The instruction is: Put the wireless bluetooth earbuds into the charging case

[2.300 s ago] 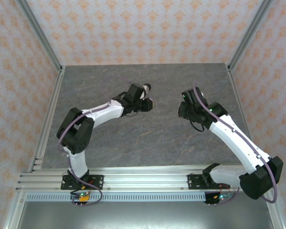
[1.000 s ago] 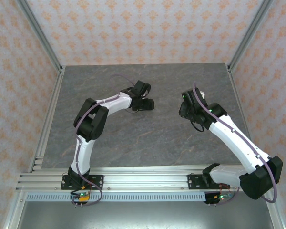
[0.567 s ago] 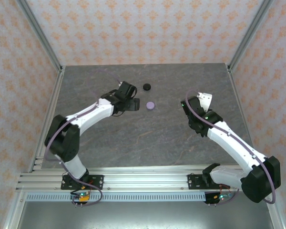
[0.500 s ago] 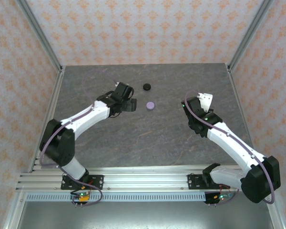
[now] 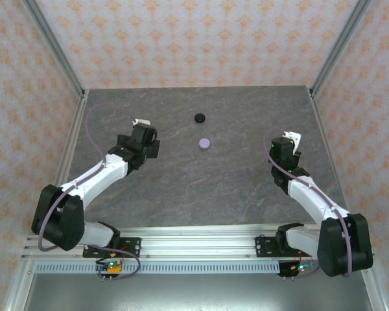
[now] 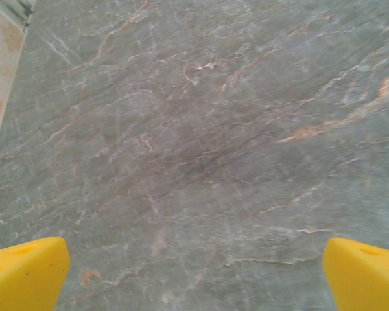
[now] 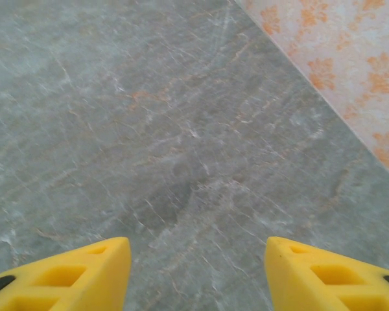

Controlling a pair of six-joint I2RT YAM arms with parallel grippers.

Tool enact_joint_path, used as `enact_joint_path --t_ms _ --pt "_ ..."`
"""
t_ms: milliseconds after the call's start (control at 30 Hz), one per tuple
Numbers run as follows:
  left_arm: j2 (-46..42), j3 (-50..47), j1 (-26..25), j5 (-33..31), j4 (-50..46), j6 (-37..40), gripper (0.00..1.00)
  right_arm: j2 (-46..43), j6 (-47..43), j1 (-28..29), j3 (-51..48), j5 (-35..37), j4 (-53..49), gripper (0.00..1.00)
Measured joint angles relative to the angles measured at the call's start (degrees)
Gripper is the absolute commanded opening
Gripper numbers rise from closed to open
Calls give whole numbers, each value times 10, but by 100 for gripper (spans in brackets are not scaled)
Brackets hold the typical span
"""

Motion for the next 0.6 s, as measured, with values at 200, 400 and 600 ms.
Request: enact_joint_path --t_ms 200,400,600 --pt "-5 -98 56 57 125 56 100 29 -23 -17 -33 -57 101 61" --pt "-5 -159 86 127 256 88 100 74 -40 -32 -64 -96 213 63" --pt "-4 -205 121 187 359 100 100 115 -61 -39 -79 -121 291 63"
